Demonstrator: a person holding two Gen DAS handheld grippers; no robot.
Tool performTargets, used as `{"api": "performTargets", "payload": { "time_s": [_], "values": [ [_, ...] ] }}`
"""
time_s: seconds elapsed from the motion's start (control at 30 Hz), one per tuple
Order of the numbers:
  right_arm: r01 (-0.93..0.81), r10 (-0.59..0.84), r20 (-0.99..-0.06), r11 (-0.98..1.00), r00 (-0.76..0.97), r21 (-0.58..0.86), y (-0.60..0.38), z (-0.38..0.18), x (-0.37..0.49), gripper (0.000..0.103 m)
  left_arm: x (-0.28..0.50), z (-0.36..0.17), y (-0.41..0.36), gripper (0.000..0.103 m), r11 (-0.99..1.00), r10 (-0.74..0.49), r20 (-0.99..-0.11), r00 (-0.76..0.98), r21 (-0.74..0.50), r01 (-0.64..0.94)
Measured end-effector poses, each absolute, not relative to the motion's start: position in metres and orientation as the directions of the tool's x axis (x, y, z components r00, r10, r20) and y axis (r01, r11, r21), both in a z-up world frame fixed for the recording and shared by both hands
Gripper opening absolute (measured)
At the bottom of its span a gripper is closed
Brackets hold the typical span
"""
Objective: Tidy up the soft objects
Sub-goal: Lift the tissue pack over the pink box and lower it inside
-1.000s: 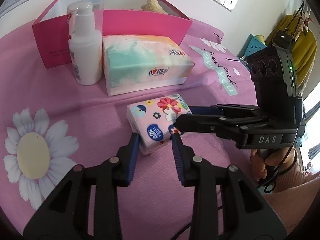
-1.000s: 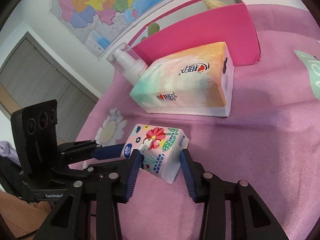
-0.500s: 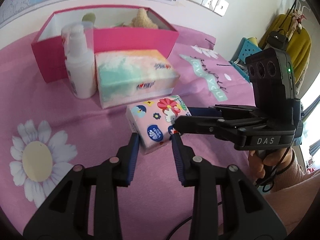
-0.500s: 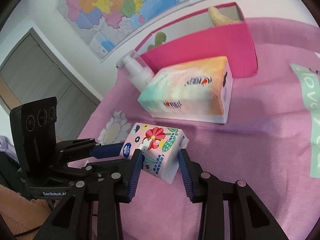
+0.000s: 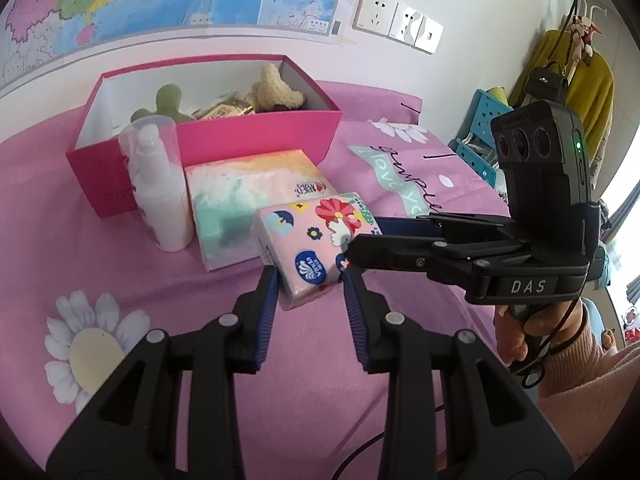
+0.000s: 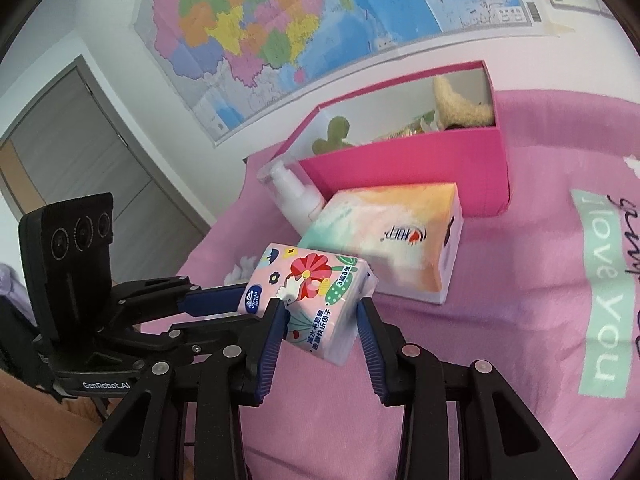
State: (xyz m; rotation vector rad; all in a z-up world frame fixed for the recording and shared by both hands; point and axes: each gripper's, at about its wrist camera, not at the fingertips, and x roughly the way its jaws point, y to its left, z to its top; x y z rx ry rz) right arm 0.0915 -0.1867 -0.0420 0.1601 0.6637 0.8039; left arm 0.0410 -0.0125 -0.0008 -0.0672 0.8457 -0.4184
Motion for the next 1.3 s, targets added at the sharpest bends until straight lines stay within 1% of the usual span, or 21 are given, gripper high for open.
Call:
{"api": "performTargets", "payload": {
  "time_s": [1.3],
  "values": [
    [-0.632,0.707,-0.424,0.702,0.566,0.327,-0.193,-0.001,0.123,0.038,0.084,0.025,-0.013,0.036,0.924,-0.374,-0.663,0.648,-0.203,0.325]
  ]
}}
